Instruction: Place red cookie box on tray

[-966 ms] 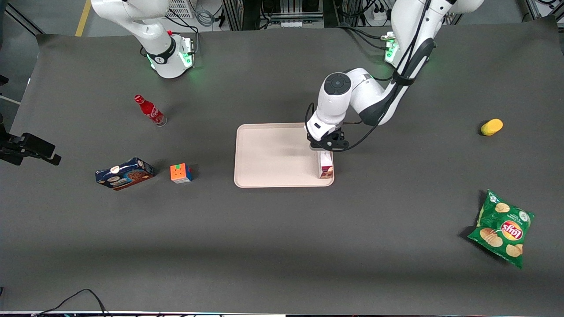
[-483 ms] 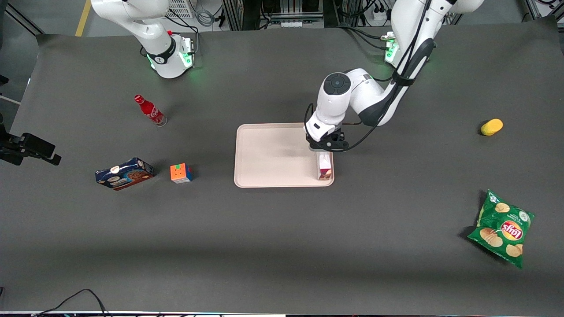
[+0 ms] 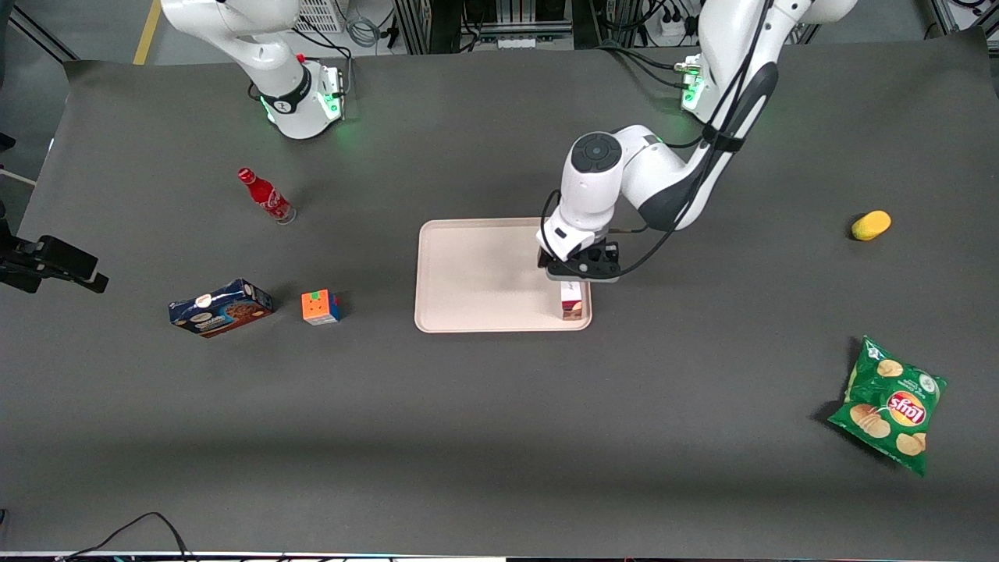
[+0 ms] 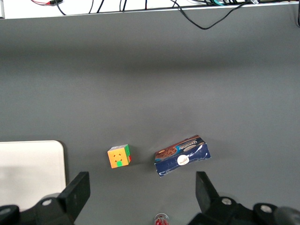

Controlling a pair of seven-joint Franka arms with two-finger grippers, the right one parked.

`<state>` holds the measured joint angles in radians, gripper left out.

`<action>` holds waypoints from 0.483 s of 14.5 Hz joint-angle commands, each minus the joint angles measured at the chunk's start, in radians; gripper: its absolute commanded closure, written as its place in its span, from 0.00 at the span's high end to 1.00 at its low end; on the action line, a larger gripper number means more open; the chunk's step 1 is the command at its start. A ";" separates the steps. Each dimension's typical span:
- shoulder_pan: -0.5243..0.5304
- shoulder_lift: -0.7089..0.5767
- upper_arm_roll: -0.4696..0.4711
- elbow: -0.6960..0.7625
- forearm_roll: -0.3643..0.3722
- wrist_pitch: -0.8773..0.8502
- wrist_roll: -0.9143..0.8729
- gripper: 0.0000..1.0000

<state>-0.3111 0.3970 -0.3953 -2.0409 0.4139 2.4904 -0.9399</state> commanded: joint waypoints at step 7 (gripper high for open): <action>0.032 -0.194 0.287 0.287 -0.349 -0.431 0.644 1.00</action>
<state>-0.2782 0.2829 -0.2111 -1.7929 0.1829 2.1663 -0.4274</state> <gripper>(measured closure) 0.000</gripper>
